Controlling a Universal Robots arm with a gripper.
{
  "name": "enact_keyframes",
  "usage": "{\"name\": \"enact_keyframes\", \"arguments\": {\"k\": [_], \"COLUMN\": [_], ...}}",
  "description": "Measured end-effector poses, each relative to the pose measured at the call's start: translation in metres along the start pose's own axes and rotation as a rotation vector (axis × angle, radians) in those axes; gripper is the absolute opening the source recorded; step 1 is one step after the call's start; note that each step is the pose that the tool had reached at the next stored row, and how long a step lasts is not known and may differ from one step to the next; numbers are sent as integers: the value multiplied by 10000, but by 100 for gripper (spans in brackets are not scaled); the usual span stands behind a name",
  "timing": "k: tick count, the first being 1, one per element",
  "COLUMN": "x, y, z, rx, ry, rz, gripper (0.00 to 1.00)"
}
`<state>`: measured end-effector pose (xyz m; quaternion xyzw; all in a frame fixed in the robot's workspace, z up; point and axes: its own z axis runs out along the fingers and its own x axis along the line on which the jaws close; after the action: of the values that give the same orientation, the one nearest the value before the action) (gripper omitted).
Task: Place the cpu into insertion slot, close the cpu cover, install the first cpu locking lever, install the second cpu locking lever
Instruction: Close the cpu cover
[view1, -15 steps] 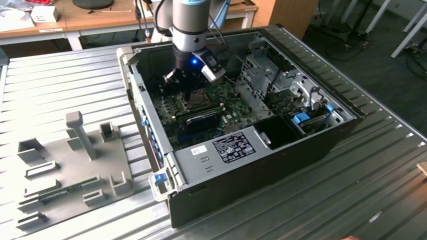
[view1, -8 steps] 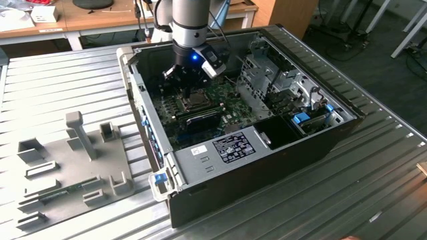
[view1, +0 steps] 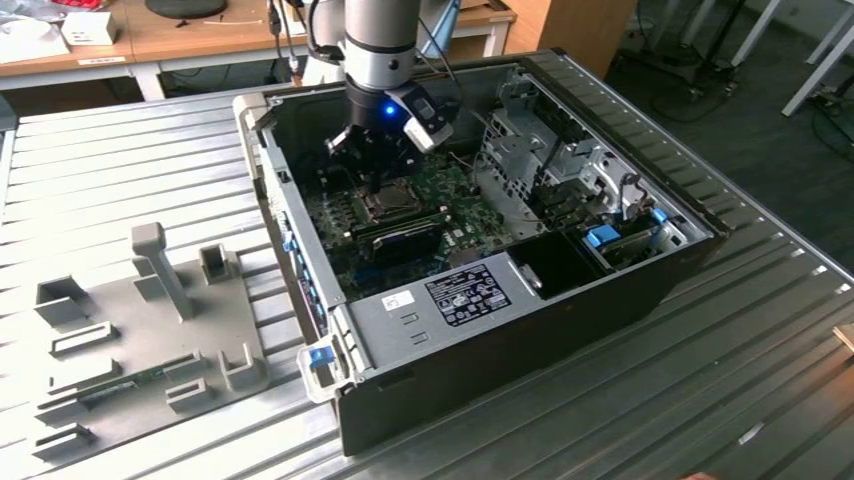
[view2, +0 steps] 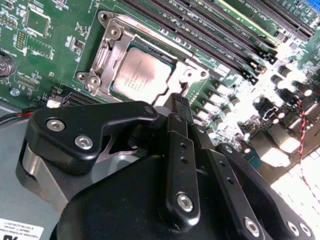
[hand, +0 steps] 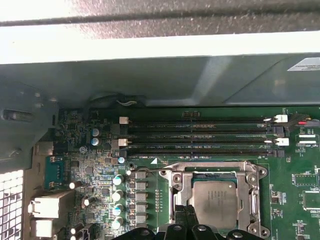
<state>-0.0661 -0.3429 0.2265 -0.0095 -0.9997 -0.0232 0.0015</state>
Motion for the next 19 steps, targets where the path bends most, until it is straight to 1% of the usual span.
{"name": "enact_keyframes", "arguments": {"k": [3, 6, 8, 10, 15, 19], "x": [-3, -28, -44, -59, -107, -180], "y": [0, 0, 1, 1, 2, 3], "z": [-1, -1, 0, 0, 1, 2], "rx": [2, 2, 1, 1, -1, -2], "ry": [-5, -6, -20, -49, -144, -193], "rz": [-1, 0, -1, -2, -6, -9], "gripper": [11, 11, 11, 11, 11, 11]}}
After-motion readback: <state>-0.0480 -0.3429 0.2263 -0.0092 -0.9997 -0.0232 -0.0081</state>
